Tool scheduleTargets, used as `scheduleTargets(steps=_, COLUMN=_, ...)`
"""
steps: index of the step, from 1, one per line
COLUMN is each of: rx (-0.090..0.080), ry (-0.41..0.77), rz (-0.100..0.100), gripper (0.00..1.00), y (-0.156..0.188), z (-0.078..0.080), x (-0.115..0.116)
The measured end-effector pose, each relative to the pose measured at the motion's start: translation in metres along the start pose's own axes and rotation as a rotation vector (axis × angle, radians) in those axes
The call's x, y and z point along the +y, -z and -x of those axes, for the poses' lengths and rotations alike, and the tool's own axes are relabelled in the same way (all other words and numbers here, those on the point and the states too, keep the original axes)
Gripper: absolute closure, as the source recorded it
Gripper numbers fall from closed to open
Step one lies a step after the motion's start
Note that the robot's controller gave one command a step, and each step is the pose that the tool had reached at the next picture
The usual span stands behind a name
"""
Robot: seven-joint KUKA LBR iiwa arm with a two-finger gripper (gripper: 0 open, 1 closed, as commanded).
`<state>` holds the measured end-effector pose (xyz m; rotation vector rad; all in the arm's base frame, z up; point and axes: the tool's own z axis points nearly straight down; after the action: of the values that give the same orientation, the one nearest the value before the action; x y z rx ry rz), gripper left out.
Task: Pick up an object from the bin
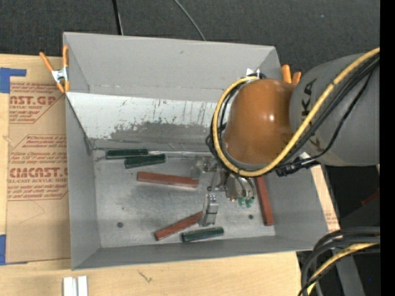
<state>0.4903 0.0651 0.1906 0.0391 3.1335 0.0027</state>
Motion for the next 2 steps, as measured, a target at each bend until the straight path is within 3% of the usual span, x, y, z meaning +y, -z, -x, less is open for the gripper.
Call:
scheduleTargets(steps=1, rx=0.002, ry=0.083, rz=-0.001, gripper=0.0, y=-0.068, z=0.016, x=0.004)
scheduleTargets(steps=2, rx=0.009, ry=-0.041, rz=-0.001, gripper=1.0, y=-0.121, z=0.005, x=-0.006)
